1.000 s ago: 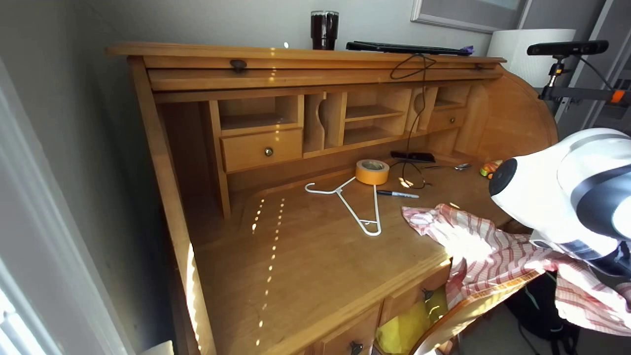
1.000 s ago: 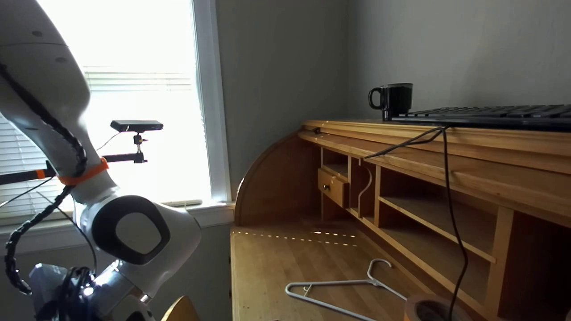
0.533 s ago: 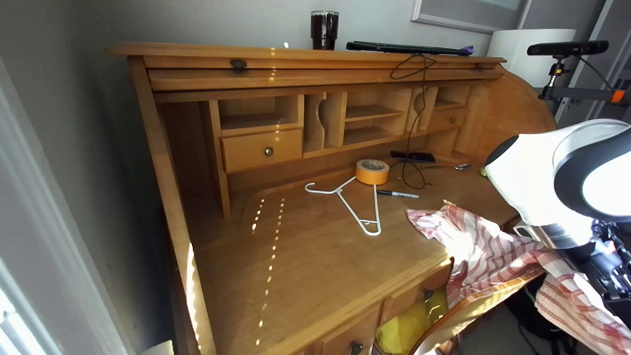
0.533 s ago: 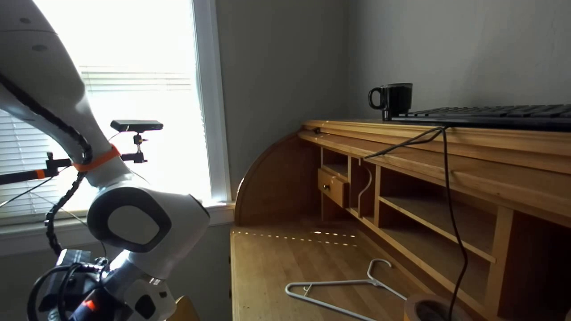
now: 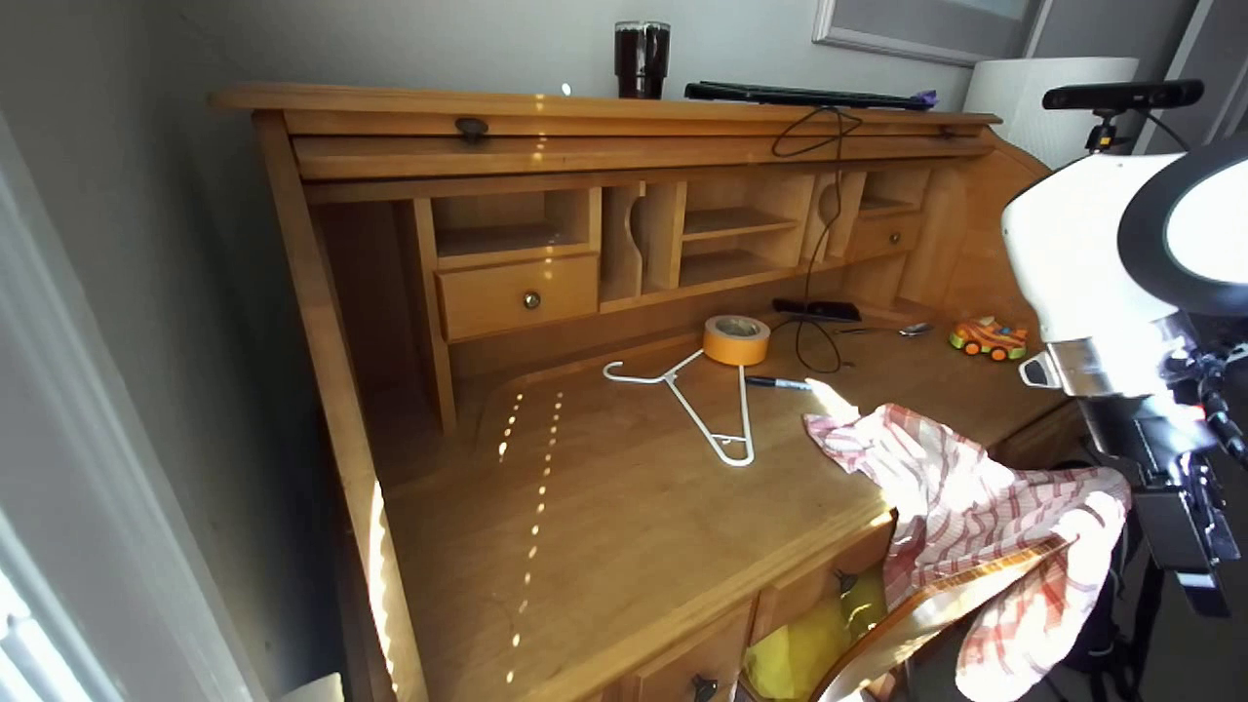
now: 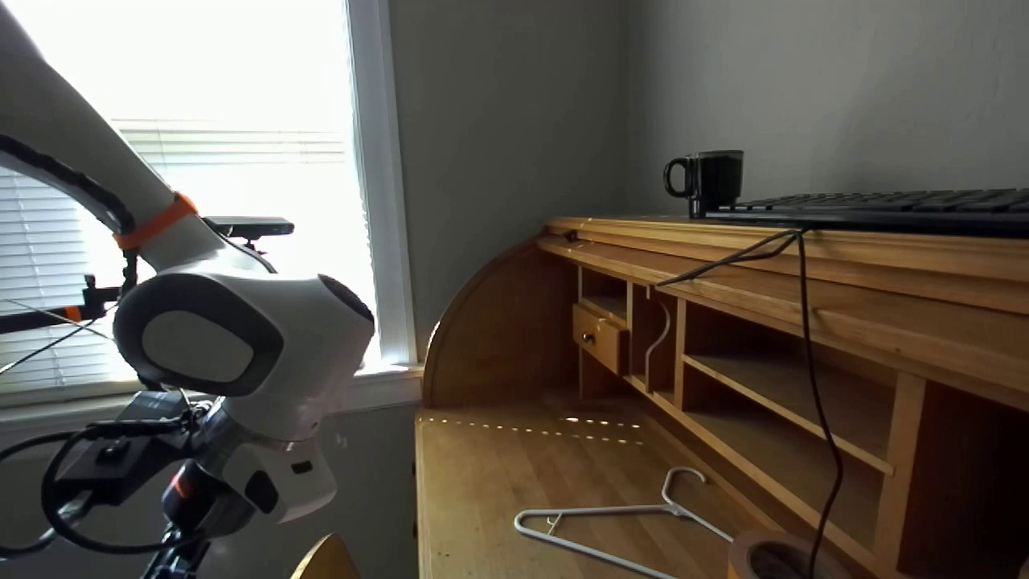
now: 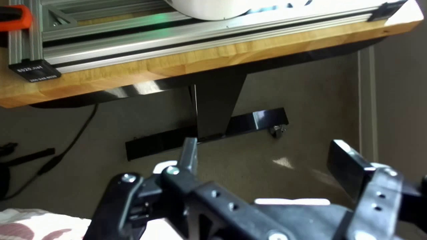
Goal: Put the towel on the back rest of the chair.
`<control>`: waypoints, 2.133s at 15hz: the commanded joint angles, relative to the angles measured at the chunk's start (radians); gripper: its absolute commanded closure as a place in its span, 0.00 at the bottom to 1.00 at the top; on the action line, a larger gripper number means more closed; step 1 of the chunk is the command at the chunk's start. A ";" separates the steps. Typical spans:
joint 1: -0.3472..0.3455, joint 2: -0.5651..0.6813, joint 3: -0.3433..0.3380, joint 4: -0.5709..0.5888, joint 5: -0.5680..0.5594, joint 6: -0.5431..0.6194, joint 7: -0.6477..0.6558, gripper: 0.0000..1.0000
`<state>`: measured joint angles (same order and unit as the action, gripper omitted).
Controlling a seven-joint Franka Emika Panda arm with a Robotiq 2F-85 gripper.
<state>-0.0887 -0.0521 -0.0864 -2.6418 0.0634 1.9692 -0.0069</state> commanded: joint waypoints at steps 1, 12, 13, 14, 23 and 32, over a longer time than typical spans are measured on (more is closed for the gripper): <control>-0.046 -0.127 -0.049 -0.034 0.046 0.029 0.010 0.00; -0.196 -0.479 -0.114 -0.104 0.019 0.175 0.127 0.00; -0.201 -0.507 -0.112 -0.114 0.024 0.198 0.136 0.00; -0.206 -0.533 -0.110 -0.125 0.033 0.229 0.149 0.00; -0.213 -0.656 -0.093 -0.160 0.041 0.394 0.194 0.00; -0.205 -0.633 -0.089 -0.116 0.035 0.415 0.193 0.00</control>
<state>-0.2891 -0.6851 -0.1806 -2.7602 0.0938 2.3872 0.1891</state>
